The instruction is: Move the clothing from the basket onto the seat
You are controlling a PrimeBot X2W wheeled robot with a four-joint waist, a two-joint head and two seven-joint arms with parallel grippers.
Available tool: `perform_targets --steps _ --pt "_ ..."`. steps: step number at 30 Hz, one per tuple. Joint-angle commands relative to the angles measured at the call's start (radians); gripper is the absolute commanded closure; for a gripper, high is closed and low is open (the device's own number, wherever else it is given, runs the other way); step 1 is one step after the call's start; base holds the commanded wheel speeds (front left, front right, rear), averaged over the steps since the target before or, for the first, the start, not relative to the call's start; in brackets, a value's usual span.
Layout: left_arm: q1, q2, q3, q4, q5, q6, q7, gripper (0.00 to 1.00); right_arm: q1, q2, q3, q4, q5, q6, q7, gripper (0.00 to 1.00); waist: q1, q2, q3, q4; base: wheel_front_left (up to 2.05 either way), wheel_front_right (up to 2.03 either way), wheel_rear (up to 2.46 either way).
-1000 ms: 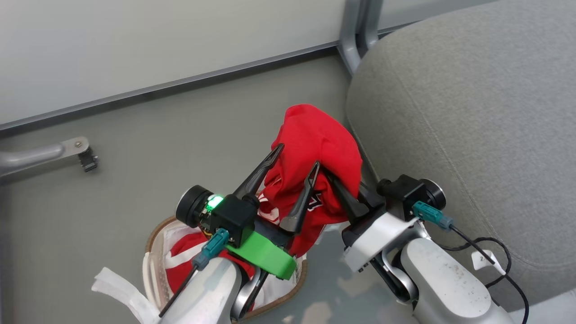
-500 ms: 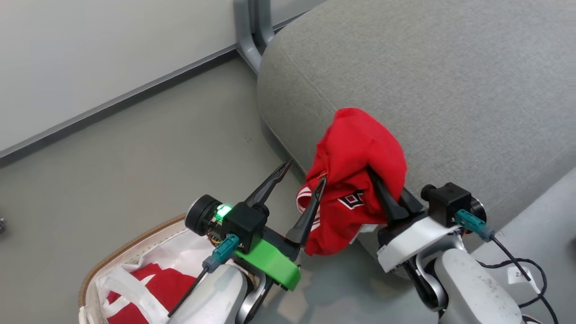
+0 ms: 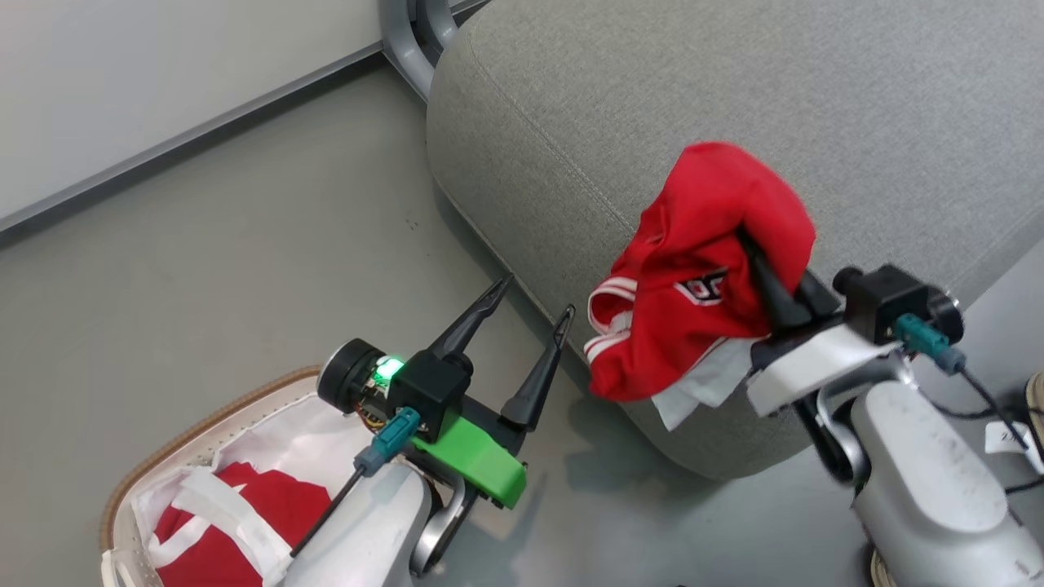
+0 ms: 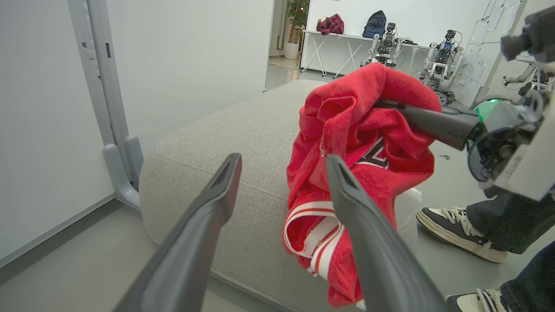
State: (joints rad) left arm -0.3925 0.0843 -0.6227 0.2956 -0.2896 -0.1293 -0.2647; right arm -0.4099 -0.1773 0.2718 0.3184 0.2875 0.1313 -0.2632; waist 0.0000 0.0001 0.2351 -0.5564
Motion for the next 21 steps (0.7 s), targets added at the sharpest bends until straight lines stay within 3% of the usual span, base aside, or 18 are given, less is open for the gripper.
perform_targets --steps 1,15,21 --pt "-0.015 0.016 0.011 -0.002 0.016 -0.002 0.000 0.00 -0.050 -0.023 -0.011 0.016 -0.015 -0.001 -0.002 1.00 0.0000 -0.0001 0.039 0.004 0.00 0.00 0.00" --pt "-0.130 0.069 -0.002 -0.015 0.062 -0.002 0.000 0.00 -0.477 -0.274 -0.207 0.250 -0.097 -0.001 -0.002 1.00 0.0000 -0.0001 0.307 0.165 0.00 0.00 0.00" --pt "-0.181 0.083 -0.005 -0.026 0.083 -0.002 0.000 0.00 -0.611 -0.343 -0.295 0.385 -0.116 -0.001 -0.002 1.00 0.0000 -0.0001 0.412 0.225 0.00 0.00 0.00"
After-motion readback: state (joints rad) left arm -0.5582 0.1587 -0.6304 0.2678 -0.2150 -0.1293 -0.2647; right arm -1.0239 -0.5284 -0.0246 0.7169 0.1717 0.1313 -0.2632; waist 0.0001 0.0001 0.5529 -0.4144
